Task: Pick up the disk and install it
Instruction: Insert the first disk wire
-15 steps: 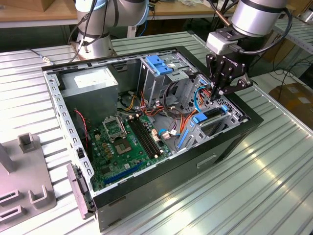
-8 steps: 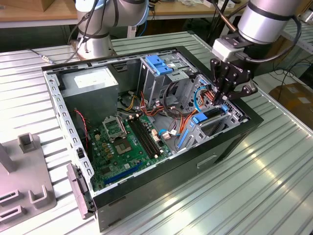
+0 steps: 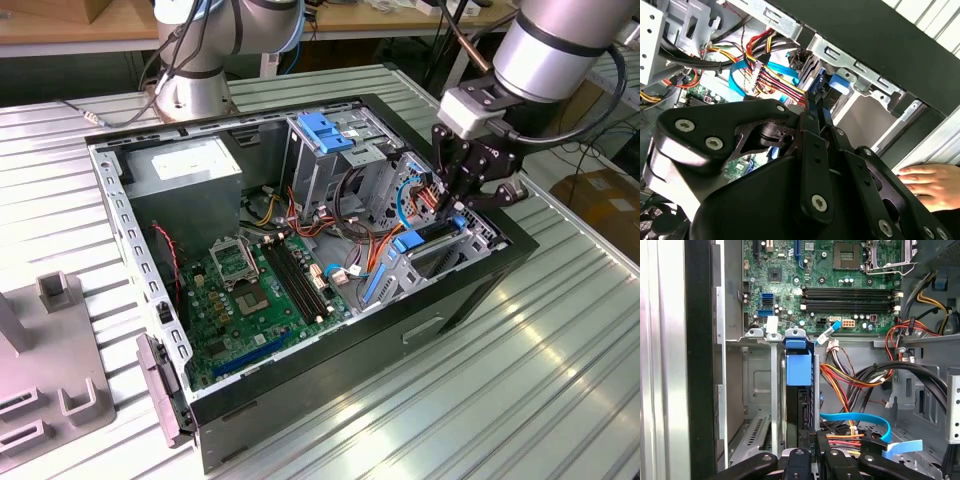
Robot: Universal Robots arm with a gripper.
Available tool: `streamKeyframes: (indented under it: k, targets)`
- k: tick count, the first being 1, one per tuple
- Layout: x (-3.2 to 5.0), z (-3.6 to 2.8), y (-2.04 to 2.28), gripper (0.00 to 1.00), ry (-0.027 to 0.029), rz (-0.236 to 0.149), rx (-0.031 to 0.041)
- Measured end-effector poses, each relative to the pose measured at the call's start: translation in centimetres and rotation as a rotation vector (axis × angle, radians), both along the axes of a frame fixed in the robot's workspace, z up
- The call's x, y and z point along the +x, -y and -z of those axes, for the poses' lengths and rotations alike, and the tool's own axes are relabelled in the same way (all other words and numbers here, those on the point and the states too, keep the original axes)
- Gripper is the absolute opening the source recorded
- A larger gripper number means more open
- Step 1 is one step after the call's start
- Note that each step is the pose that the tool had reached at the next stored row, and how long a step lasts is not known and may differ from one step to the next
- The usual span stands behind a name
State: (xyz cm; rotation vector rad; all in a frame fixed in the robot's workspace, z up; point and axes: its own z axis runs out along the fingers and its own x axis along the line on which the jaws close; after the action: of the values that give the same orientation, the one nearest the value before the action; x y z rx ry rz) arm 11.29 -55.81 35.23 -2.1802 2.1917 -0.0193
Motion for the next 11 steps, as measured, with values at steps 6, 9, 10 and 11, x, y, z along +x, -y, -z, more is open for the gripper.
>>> streamKeyframes:
  k: [6,9,10,11]
  targets:
    - [-0.07,0.03,0.14,0.17,0.0000,-0.039,-0.0001]
    - [-0.07,0.20,0.15,0.17,0.0000,-0.040,0.0002]
    - [-0.07,0.25,0.16,0.17,0.0000,-0.039,0.0001]
    - [-0.07,0.30,0.16,0.17,0.0000,-0.037,-0.0001]
